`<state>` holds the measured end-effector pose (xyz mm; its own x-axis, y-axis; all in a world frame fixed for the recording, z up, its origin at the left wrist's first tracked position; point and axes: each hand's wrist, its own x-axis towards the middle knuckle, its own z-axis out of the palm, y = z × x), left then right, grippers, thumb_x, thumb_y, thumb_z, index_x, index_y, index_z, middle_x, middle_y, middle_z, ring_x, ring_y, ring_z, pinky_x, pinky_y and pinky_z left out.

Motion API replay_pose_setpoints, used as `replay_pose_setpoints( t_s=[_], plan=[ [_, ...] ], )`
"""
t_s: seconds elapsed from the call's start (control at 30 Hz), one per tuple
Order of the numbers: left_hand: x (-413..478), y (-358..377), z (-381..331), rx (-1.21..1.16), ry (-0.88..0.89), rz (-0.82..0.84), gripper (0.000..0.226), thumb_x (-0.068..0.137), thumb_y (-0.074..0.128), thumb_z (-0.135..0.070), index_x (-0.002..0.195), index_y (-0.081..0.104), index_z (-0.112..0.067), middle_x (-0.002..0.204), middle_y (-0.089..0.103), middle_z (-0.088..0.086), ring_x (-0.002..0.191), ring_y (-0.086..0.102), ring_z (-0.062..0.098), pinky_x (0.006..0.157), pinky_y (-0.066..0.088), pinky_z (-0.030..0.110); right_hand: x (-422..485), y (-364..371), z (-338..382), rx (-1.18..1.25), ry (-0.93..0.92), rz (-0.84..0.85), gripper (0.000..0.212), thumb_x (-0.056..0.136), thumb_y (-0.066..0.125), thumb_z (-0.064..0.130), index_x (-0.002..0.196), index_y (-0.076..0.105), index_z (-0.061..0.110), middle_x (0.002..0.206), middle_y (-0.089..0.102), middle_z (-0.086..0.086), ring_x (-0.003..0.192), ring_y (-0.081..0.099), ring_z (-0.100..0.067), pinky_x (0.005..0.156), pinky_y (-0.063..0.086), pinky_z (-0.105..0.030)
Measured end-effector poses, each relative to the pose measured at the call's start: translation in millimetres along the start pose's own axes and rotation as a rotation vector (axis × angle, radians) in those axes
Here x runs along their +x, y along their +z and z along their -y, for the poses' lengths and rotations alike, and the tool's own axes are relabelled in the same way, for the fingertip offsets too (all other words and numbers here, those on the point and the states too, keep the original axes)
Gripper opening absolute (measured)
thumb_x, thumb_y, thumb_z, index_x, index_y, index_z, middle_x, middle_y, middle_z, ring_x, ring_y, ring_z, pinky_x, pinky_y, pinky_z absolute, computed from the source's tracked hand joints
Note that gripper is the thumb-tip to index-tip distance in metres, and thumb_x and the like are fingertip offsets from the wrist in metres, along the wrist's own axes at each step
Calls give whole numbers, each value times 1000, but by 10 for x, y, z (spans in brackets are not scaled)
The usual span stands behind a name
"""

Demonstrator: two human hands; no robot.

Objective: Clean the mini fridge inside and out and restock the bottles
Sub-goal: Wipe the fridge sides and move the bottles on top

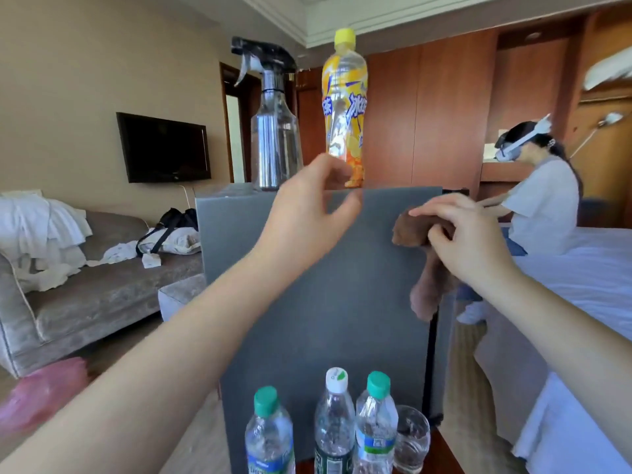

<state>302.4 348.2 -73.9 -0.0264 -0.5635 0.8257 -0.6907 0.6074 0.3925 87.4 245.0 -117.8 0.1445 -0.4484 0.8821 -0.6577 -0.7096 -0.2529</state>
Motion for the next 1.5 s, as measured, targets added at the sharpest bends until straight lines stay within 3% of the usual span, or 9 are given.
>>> replay_pose_setpoints(
  t_s=[0.13,0.33,0.43,0.57,0.73,0.87,0.97,1.2,1.5],
  plan=[
    [1029,31,-163,101,-67,-85,48,86,61,-25,129,44,-11,128,51,2,116,51,15,92,41,25,419,-62,13,-25,-1,-107,44,77,51,-10,101,73,20,103,56,9,100,56,-14,86,36,-15],
    [1655,334,33,50,-258,-229,89,78,69,-31,146,16,-5,131,48,13,115,52,29,95,47,41,590,40,-113,-186,24,154,54,78,47,-5,118,68,27,122,64,2,115,52,-20,101,34,-28],
    [1687,469,192,-46,-396,-183,84,80,70,-31,140,18,-4,120,53,9,103,57,25,80,49,34,619,24,-121,-203,23,180,57,78,46,-4,121,65,27,121,64,-1,113,47,-20,98,39,-31],
    [1602,590,419,-2,-478,-88,66,76,70,-42,124,42,-5,82,51,1,77,59,21,52,42,26,627,31,-140,-218,0,197,57,78,44,-6,121,64,26,122,64,3,113,44,-20,93,40,-33],
    [1512,446,102,20,-275,-175,56,77,72,-46,109,48,-8,89,50,-4,91,55,18,74,46,29,601,67,-164,-191,5,151,55,78,45,-5,120,65,26,120,65,2,110,45,-19,94,42,-36],
    [1077,281,-330,-168,-177,-71,55,69,77,-52,107,57,-17,100,65,-6,95,63,10,86,53,33,457,15,-211,-149,-20,66,49,78,50,-7,112,70,21,119,66,3,109,52,-21,92,31,-19],
    [515,461,-414,-246,-187,158,45,69,76,-52,95,65,-17,91,72,-3,86,68,10,84,55,39,126,-67,-308,-137,-7,64,40,74,52,-9,99,73,14,105,67,2,107,57,-27,89,32,-22],
    [-915,1488,-208,-414,-518,431,48,71,77,-51,107,57,-26,102,66,-12,96,63,4,83,52,28,-930,-336,-705,-249,150,238,33,71,58,-8,93,74,11,97,72,-8,96,62,-32,70,33,-22],
    [-2108,2655,222,-430,-836,539,53,59,84,-35,98,49,-29,94,64,-12,92,62,12,81,50,25,-1850,-550,-1114,-253,428,353,50,72,53,-13,100,75,21,105,70,2,101,61,-21,82,39,-19]
  ],
)
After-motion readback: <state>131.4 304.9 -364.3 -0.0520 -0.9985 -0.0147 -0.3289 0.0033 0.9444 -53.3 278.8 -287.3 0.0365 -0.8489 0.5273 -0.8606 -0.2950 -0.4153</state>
